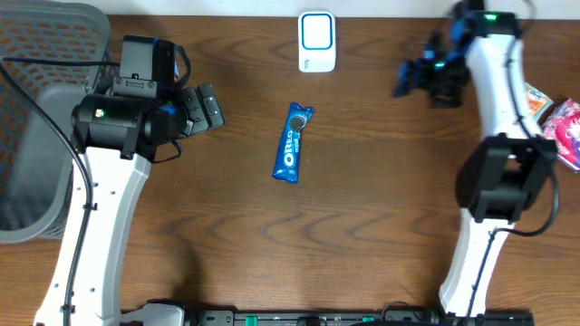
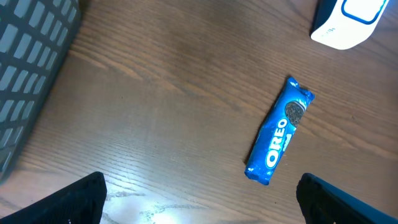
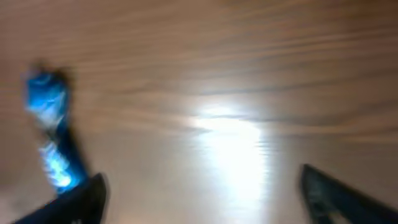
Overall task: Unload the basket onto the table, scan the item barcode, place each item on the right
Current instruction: 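Reach the right gripper to the blue Oreo pack and grasp it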
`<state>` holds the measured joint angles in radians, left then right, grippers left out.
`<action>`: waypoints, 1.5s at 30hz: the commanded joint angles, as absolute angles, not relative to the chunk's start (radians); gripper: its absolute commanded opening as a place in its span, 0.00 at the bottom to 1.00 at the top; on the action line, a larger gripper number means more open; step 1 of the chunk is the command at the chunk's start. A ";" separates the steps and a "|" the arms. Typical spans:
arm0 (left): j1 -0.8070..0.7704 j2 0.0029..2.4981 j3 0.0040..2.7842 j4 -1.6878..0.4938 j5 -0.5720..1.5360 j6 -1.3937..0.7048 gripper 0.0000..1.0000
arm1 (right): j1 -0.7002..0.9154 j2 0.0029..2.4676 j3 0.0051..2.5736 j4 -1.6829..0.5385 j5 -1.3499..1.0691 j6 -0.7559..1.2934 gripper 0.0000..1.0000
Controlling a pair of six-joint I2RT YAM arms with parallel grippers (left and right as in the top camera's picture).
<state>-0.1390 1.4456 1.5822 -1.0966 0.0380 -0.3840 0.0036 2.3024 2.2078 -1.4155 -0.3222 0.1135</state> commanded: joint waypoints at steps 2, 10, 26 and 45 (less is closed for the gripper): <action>-0.134 1.444 1.586 -1.099 0.025 -0.366 0.98 | 0.134 2.272 2.197 -1.420 -0.438 0.084 0.99; -0.134 1.444 1.586 -1.099 0.025 -0.366 0.98 | 0.337 2.272 2.109 -1.289 -0.428 0.254 0.93; -0.134 1.444 1.586 -1.099 0.025 -0.367 0.98 | 0.526 2.273 1.792 -0.900 -0.312 0.602 0.34; -0.134 1.444 1.586 -1.099 0.025 -0.366 0.98 | 0.271 2.272 1.785 -0.773 -1.564 0.106 0.01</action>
